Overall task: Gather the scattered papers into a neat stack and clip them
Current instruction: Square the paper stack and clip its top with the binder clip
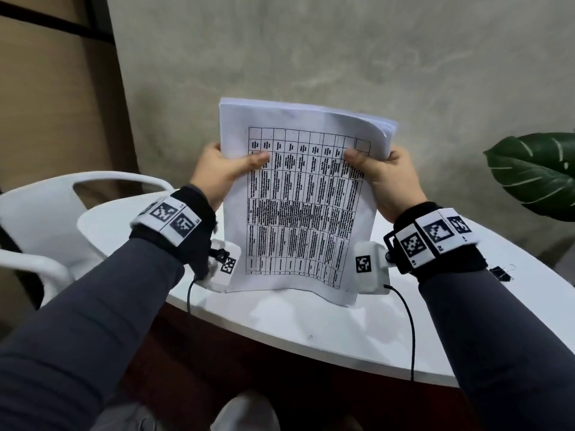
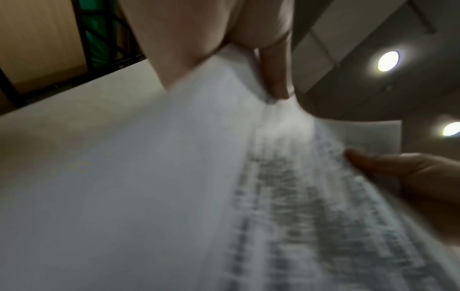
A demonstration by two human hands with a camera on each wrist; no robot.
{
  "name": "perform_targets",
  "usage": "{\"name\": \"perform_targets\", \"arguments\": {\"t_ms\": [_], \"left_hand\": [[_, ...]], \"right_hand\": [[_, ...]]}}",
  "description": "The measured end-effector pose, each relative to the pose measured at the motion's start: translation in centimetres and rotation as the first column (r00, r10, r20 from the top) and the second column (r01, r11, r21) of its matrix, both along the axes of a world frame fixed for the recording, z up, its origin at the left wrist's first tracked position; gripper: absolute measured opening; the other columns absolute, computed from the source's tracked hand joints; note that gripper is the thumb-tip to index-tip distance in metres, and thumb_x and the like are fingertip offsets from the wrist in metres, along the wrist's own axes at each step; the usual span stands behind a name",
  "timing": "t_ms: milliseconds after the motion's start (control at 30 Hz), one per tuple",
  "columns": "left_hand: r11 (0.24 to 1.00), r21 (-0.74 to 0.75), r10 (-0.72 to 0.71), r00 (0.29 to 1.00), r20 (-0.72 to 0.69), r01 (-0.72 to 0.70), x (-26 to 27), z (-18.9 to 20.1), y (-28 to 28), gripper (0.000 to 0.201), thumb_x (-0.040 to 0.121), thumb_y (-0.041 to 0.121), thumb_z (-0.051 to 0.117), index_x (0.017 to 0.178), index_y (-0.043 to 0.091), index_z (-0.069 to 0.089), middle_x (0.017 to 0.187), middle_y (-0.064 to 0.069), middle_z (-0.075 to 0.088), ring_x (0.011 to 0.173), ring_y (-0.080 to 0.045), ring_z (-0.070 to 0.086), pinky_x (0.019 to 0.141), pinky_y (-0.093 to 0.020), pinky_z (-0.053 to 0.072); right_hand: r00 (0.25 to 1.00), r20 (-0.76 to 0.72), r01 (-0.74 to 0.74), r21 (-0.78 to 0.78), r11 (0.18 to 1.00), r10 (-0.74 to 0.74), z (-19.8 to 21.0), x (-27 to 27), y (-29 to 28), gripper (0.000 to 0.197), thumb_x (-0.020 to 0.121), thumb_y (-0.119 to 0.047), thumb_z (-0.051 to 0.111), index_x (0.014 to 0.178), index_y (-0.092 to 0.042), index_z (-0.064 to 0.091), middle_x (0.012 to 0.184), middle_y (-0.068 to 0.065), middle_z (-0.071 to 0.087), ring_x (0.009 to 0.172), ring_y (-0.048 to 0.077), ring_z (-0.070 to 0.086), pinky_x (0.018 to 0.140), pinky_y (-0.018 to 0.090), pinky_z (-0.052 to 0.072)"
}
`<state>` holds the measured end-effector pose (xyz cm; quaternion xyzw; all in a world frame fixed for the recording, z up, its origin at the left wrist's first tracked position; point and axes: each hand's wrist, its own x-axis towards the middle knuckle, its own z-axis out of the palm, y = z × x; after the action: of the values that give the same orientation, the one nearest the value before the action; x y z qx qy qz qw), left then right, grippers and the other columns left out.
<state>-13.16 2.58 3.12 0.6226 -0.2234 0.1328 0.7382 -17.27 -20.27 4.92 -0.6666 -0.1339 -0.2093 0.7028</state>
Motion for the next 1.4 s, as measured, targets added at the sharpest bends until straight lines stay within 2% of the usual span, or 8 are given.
{"name": "perform_targets", "arguments": {"t_ms": [100, 233, 333, 433, 800, 967, 1266, 1400], "left_hand": [[0.996, -0.057, 0.062, 0.998, -0.007, -0.063, -0.9, 1.7, -1.4, 0.025, 0.077, 0.01, 0.072, 0.092, 0.022, 0.056, 0.086, 0.008, 0.066, 0.081, -0.006, 0.065, 0.096, -0.035, 0.052], [0.984, -0.16, 0.091, 0.995, 0.05, -0.082, -1.5, 2.8, -2.4, 0.028, 0.082, 0.006, 0.067, 0.087, 0.028, 0.052, 0.087, 0.011, 0.065, 0.081, -0.003, 0.063, 0.085, -0.02, 0.053], [0.981, -0.136, 0.144, 0.989, 0.017, -0.14, -1.5, -0.2, -2.3, 0.025, 0.08, 0.006, 0.069, 0.089, 0.027, 0.057, 0.089, 0.008, 0.067, 0.081, -0.005, 0.065, 0.084, -0.023, 0.053], [0.99, -0.024, 0.134, 0.989, -0.057, -0.136, -1.7, -3.2, -2.3, 0.026, 0.076, 0.006, 0.073, 0.089, 0.023, 0.059, 0.085, 0.011, 0.067, 0.073, 0.002, 0.065, 0.078, -0.018, 0.054], [0.995, 0.032, 0.101, 0.991, -0.093, -0.099, -1.3, -4.2, -1.4, 0.022, 0.072, 0.004, 0.075, 0.081, 0.019, 0.062, 0.074, 0.01, 0.069, 0.064, 0.003, 0.066, 0.073, -0.02, 0.053], [0.998, 0.06, -0.005, 0.985, -0.173, 0.016, -0.6, -5.2, -0.2, 0.049, 0.045, 0.031, 0.084, 0.087, 0.011, 0.068, 0.077, 0.006, 0.075, 0.08, -0.011, 0.071, 0.087, -0.031, 0.053], [0.986, 0.075, -0.13, 0.973, -0.188, 0.146, -0.6, -5.3, -0.2, 0.052, 0.035, 0.033, 0.086, 0.081, 0.016, 0.069, 0.074, 0.01, 0.077, 0.072, -0.001, 0.072, 0.066, -0.014, 0.055], [0.992, 0.076, -0.084, 0.977, -0.198, 0.101, -0.3, -5.7, -0.4, 0.06, 0.032, 0.043, 0.09, 0.082, 0.015, 0.07, 0.079, 0.004, 0.077, 0.077, -0.01, 0.072, 0.085, -0.034, 0.056]], "right_hand": [[0.989, 0.096, 0.122, -0.065, 0.99, -0.115, 1.0, -0.3, 1.3, 0.014, 0.073, -0.018, 0.078, 0.077, -0.016, 0.065, 0.076, 0.004, 0.065, 0.08, 0.025, 0.06, 0.084, 0.044, 0.051], [0.956, 0.153, 0.253, 0.013, 0.967, -0.252, 1.6, -0.9, 2.4, 0.018, 0.084, -0.005, 0.063, 0.075, -0.02, 0.059, 0.074, -0.001, 0.059, 0.079, 0.019, 0.054, 0.083, 0.042, 0.05], [0.959, 0.042, 0.283, -0.053, 0.958, -0.281, -1.1, -1.4, 2.7, 0.008, 0.079, -0.017, 0.067, 0.075, -0.018, 0.06, 0.079, 0.008, 0.059, 0.077, 0.022, 0.053, 0.079, 0.053, 0.051], [0.943, -0.12, 0.303, -0.073, 0.95, -0.31, -4.2, -1.9, 2.9, 0.019, 0.081, -0.018, 0.07, 0.081, -0.012, 0.053, 0.08, 0.012, 0.052, 0.077, 0.022, 0.05, 0.071, 0.04, 0.047], [0.955, -0.142, 0.262, -0.003, 0.965, -0.26, -5.5, -1.3, 2.0, 0.016, 0.081, -0.009, 0.07, 0.077, -0.014, 0.056, 0.081, 0.008, 0.057, 0.077, 0.022, 0.055, 0.078, 0.036, 0.047], [0.971, -0.208, 0.129, 0.025, 0.991, -0.121, -6.5, -1.4, 0.8, 0.013, 0.077, -0.006, 0.072, 0.086, -0.01, 0.064, 0.09, 0.008, 0.067, 0.086, 0.022, 0.063, 0.092, 0.042, 0.051], [0.97, -0.232, -0.047, 0.082, 0.996, 0.065, -6.9, -0.7, -1.2, 0.055, 0.043, -0.033, 0.081, 0.091, -0.011, 0.066, 0.077, -0.005, 0.074, 0.071, 0.008, 0.069, 0.065, 0.026, 0.058], [0.967, -0.233, -0.087, 0.087, 0.992, 0.105, -7.1, -0.5, -1.5, 0.057, 0.044, -0.033, 0.083, 0.093, -0.011, 0.066, 0.079, -0.004, 0.074, 0.073, 0.009, 0.069, 0.07, 0.031, 0.06]]}}
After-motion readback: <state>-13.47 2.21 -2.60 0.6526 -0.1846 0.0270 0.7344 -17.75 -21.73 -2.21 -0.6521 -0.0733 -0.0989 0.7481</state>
